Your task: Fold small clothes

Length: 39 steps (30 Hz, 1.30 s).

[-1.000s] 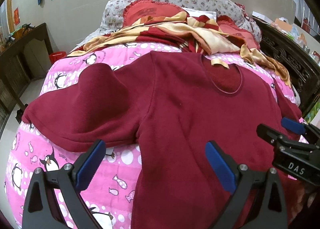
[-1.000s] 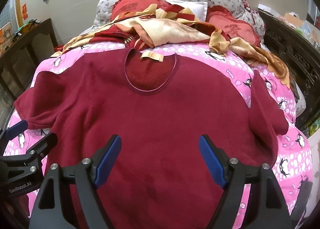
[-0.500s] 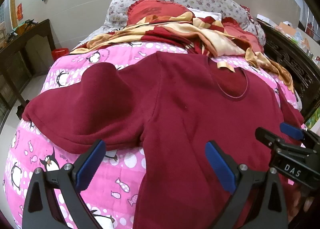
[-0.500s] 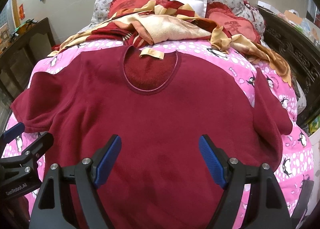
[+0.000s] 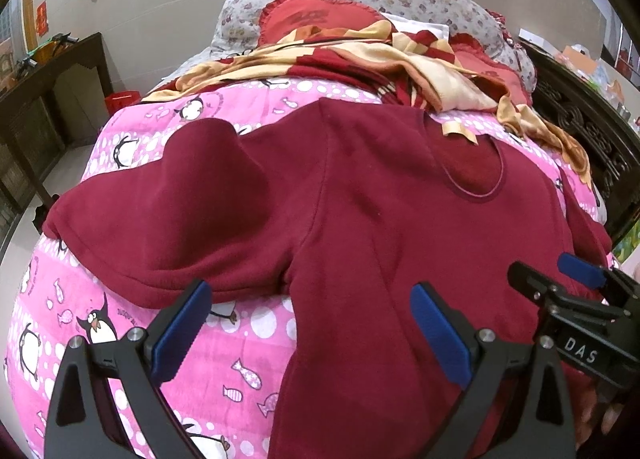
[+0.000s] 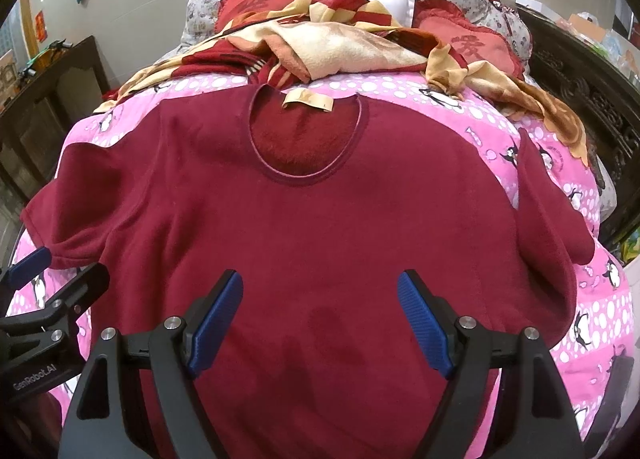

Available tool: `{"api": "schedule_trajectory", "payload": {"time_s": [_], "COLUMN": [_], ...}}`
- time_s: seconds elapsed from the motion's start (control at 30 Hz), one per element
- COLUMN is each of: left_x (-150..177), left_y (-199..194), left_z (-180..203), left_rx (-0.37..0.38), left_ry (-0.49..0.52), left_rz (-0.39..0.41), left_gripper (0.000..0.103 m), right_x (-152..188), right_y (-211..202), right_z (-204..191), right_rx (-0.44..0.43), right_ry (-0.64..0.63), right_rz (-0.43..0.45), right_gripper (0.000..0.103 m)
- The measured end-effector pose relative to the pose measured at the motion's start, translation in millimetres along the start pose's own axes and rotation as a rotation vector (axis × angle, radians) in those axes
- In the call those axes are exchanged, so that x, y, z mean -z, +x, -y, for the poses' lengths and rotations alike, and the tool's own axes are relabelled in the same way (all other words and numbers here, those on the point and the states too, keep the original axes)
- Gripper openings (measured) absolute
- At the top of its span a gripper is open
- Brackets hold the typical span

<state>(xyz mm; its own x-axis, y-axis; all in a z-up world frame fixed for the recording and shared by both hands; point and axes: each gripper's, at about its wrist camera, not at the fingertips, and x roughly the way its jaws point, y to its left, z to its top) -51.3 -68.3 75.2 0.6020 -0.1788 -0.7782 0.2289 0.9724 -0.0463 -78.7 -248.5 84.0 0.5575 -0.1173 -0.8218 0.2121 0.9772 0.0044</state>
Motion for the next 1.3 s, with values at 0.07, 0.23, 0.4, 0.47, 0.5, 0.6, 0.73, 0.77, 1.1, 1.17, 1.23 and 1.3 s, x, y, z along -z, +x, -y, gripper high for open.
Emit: {"api": "schedule_trajectory", "payload": {"time_s": [0.07,0.23,0.4,0.47,0.5,0.6,0.73,0.77,1.1,1.17,1.23,1.3], "left_x": [-0.1,0.0,-0.2,-0.3,-0.1,-0.4,-0.6,-0.6,-6.8,-7.3,-10.1,-13.2], "left_y": [0.5,2.3,3.3,3.6,4.2,5.0,5.4,5.5,-3.2,-10.6,-11.9,-10.1], "left_z": [-0.4,-1.6,-1.8,-2.0,-2.2,-2.9,-3.2,-4.0,-37.7,-59.4,-83.6,-108.1], "left_rx": [-0.002,-0.003,-0.002,-0.001,-0.002,-0.002,0.0,0.0,0.011,0.017,0.0,-0.038], "left_ry": [-0.002,-0.01,-0.011,-0.012,-0.012,-0.013,-0.013,-0.015,-0.09,-0.15,-0.198,-0.238], "left_rz": [0.0,-0.005,-0.006,-0.005,-0.006,-0.01,-0.009,-0.007,0.005,0.033,0.032,0.029], "left_gripper": [0.101,0.101,0.101,0.101,0.101,0.101,0.101,0.101,0.101,0.101,0.101,0.101], "right_x": [-0.2,0.8,0.3,0.2,-0.2,-1.1,-1.9,-2.0,-4.2,-6.0,-6.4,-7.5], "right_y": [2.0,5.2,6.6,6.9,7.2,7.7,9.5,9.8,13.9,13.4,12.3,13.0], "right_z": [-1.9,-3.9,-5.0,-5.2,-5.7,-6.0,-7.1,-6.9,-13.2,-15.3,-16.8,-17.6], "right_rx": [0.005,0.002,-0.001,0.001,0.003,0.002,0.004,0.003,-0.006,-0.01,-0.012,-0.027], "right_ry": [-0.001,0.001,0.001,0.0,-0.001,0.0,0.001,0.001,-0.013,-0.019,-0.021,-0.011], "right_rz": [-0.006,-0.013,-0.018,-0.017,-0.017,-0.016,-0.019,-0.021,-0.023,-0.017,-0.014,-0.018], "right_gripper": [0.083,0.083,0.083,0.083,0.083,0.083,0.083,0.083,0.083,0.083,0.083,0.083]}}
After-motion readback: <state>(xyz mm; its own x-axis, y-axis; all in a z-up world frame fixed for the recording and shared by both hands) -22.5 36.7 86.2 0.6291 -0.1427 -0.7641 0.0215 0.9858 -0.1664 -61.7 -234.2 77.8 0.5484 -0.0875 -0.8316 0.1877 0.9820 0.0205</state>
